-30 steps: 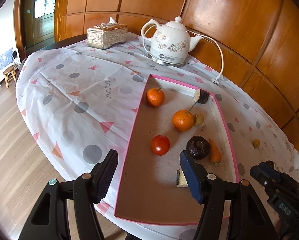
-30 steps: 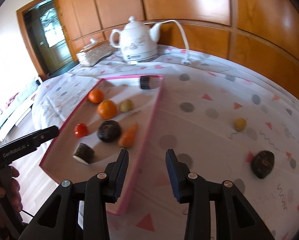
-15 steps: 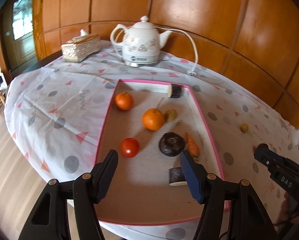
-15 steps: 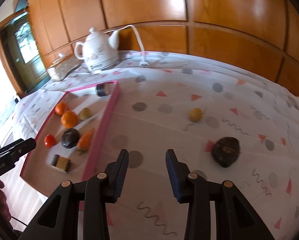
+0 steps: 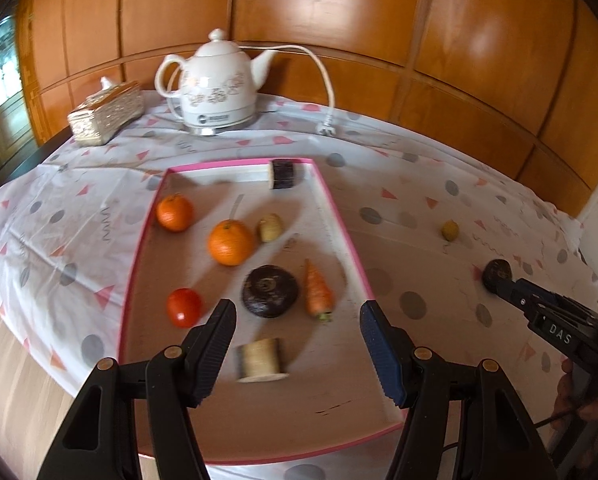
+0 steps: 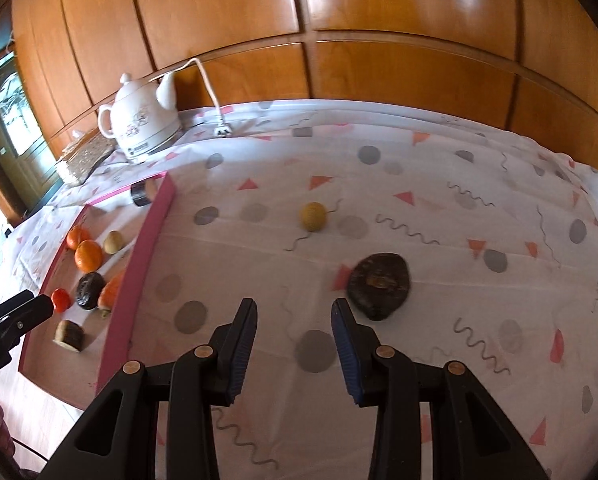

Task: Organize fruits
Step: 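Withdraw the open right gripper from the tray, then move the left gripper to the small yellow round fruit and close on it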

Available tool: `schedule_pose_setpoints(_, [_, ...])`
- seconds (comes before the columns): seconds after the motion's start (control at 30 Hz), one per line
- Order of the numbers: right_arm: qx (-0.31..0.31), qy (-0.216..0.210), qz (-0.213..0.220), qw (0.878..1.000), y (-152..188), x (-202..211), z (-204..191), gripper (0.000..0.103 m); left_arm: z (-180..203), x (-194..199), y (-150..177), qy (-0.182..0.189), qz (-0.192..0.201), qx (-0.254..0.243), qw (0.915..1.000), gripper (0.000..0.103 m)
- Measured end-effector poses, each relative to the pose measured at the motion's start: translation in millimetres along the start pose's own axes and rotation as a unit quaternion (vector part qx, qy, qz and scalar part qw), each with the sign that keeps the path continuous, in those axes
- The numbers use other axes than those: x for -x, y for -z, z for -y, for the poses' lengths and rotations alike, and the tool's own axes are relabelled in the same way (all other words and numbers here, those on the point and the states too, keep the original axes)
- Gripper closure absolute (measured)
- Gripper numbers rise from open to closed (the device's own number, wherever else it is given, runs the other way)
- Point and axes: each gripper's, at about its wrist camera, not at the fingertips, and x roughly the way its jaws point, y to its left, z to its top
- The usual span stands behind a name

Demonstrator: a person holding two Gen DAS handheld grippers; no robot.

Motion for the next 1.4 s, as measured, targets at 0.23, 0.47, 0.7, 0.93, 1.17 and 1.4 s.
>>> schedule_pose_setpoints(0.23, [-0.022,0.016,0.001,1.000,2,3,22,0.064,27,-8,-7,0.020,-0.006,-0.037,0.9991,0.038])
schedule_pose_setpoints(0.47, [-0.046,0.031,0.001,0.998,3,4,43,0.064,58,-18,-16,0.041,-0.011,-0.077,0.9962,0.038])
schedule_pose_setpoints(0.7, [-0.062,0.053,-0.001,0.997,4,3,62,0.064,83,-37,-24,0.057,-0.026,-0.104,0.9927,0.038])
schedule_pose_setpoints(0.93, [-0.085,0.068,-0.012,0.994,11,-1,84,0.064,107,-58,-32,0.074,-0.040,-0.117,0.9896,0.038])
schedule_pose_setpoints(1.17, [-0.096,0.078,-0.014,0.992,13,-4,98,0.064,128,-78,-42,0.083,-0.052,-0.125,0.9874,0.038])
schedule_pose_setpoints(1.4, [-0.106,0.094,-0.016,0.990,18,-7,114,0.064,146,-100,-50,0.085,-0.063,-0.130,0.9859,0.038])
